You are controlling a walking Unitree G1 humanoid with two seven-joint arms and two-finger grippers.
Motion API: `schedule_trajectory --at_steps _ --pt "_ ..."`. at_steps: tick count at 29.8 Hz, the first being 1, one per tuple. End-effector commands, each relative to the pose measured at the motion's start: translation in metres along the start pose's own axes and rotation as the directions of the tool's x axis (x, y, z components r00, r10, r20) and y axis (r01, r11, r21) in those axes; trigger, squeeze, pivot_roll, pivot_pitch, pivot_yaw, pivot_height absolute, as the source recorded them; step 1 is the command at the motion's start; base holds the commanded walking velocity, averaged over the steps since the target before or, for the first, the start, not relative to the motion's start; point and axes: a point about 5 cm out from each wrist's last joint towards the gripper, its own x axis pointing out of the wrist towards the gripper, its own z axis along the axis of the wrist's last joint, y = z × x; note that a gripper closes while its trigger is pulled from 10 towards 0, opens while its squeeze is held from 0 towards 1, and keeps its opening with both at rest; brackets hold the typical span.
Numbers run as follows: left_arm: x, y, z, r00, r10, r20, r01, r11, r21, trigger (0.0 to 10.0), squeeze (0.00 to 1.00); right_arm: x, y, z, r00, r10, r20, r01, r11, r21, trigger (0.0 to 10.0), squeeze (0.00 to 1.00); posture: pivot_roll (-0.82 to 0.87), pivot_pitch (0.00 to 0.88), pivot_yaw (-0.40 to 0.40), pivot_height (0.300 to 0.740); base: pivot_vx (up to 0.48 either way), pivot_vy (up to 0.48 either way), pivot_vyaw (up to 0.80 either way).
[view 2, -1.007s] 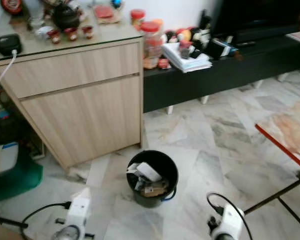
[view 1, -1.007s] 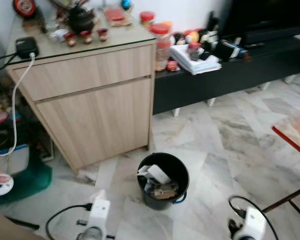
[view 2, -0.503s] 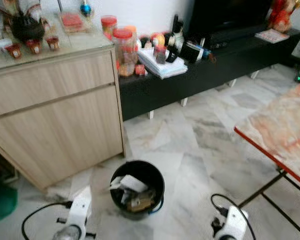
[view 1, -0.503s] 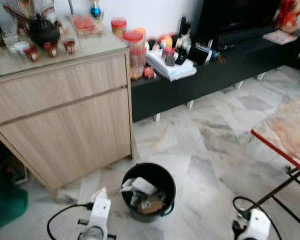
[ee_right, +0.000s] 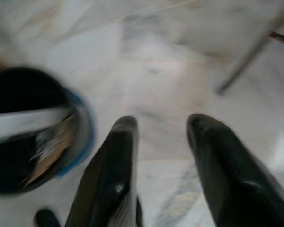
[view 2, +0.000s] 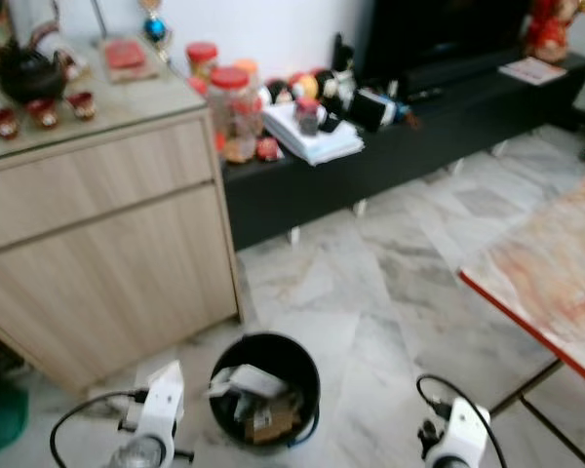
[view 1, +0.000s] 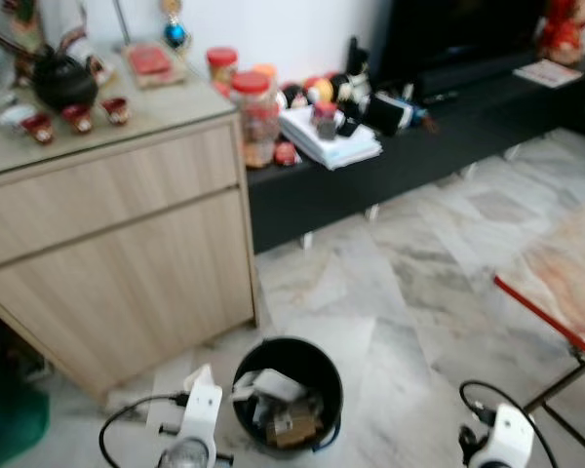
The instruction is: Picking trash to rubbish bin
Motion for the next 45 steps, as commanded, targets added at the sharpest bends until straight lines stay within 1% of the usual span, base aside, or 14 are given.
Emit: schedule_trajectory --at_steps 1,11,24,26,29,30,34,37,38,39,41,43,44,45 --pt "0.000 0.003 -0.001 1.000 0.009 -0.003 -0.009 1.000 0.002 10.0 0.00 0.001 0.002 0.003 1.000 0.007 0.015 -0.007 1.000 0.008 10.0 0.00 -0.05 0.076 -0.047 0.740 0.307 0.000 0.00" --pt "0.001 0.002 0.004 1.000 0.006 0.011 -0.006 1.000 0.004 10.0 0.00 0.001 0.002 0.004 1.000 0.014 0.013 -0.014 1.000 -0.017 10.0 0.00 -0.05 0.076 -0.046 0.740 0.312 0.000 0.08" --pt "0.003 -0.006 0.018 0.998 -0.042 0.055 0.041 0.999 0.007 10.0 0.00 0.005 0.006 0.019 0.997 0.048 0.062 -0.049 0.999 0.014 10.0 0.00 -0.07 0.075 -0.049 0.740 0.262 0.000 0.00" --pt "0.004 -0.018 0.034 0.988 -0.114 0.103 0.109 0.993 0.053 10.0 0.00 0.009 0.020 0.036 0.988 0.127 0.092 -0.126 0.992 -0.026 10.0 0.00 -0.07 0.078 -0.053 0.740 0.000 0.000 0.00" --pt "0.004 -0.032 0.053 0.972 -0.183 0.150 0.174 0.982 0.070 10.0 0.00 0.014 0.037 0.059 0.969 0.218 0.119 -0.205 0.972 -0.113 10.0 0.00 -0.08 0.080 -0.060 0.740 0.000 0.000 0.00" --pt "0.004 -0.032 0.053 0.972 -0.183 0.150 0.174 0.982 0.070 10.0 0.00 0.014 0.037 0.059 0.969 0.218 0.119 -0.205 0.972 -0.113 10.0 0.00 -0.08 0.080 -0.060 0.740 0.000 0.000 0.00" --pt "0.003 -0.046 0.073 0.951 -0.243 0.192 0.226 0.969 0.105 10.0 0.00 0.016 0.056 0.078 0.940 0.314 0.133 -0.287 0.939 -0.190 10.0 0.00 -0.09 0.084 -0.069 0.740 0.000 0.000 0.00" --pt "0.001 -0.056 0.086 0.932 -0.290 0.218 0.266 0.955 0.131 10.0 0.00 0.016 0.075 0.089 0.905 0.406 0.127 -0.368 0.897 -0.244 10.0 0.00 -0.09 0.087 -0.073 0.740 0.000 0.000 0.00" --pt "0.000 -0.062 0.091 0.920 -0.322 0.222 0.291 0.943 0.160 10.0 0.00 0.015 0.085 0.093 0.879 0.460 0.123 -0.415 0.867 -0.277 10.0 0.00 -0.10 0.092 -0.076 0.740 0.000 0.000 0.00" --pt "0.000 -0.062 0.091 0.920 -0.322 0.222 0.291 0.943 0.160 10.0 0.00 0.015 0.085 0.093 0.879 0.460 0.123 -0.415 0.867 -0.277 10.0 0.00 -0.10 0.092 -0.076 0.740 0.000 0.000 0.00" --pt "-0.002 -0.071 0.097 0.905 -0.362 0.224 0.323 0.926 0.195 10.0 0.00 0.013 0.100 0.096 0.835 0.542 0.093 -0.488 0.808 -0.330 10.0 0.00 -0.12 0.096 -0.077 0.740 0.000 0.000 0.00" --pt "-0.003 -0.073 0.099 0.900 -0.373 0.225 0.332 0.922 0.199 10.0 0.00 0.012 0.103 0.097 0.825 0.559 0.085 -0.501 0.792 -0.347 10.0 0.00 -0.12 0.096 -0.077 0.740 0.000 0.000 0.00" --pt "-0.004 -0.078 0.104 0.887 -0.400 0.230 0.355 0.910 0.214 10.0 0.00 0.010 0.112 0.098 0.787 0.614 0.067 -0.553 0.748 -0.367 10.0 0.00 -0.13 0.102 -0.078 0.740 0.000 0.000 0.00" --pt "-0.005 -0.080 0.105 0.883 -0.409 0.230 0.362 0.906 0.220 10.0 0.00 0.009 0.115 0.099 0.768 0.638 0.059 -0.575 0.727 -0.375 10.0 0.00 -0.13 0.103 -0.079 0.740 0.000 0.000 0.00"
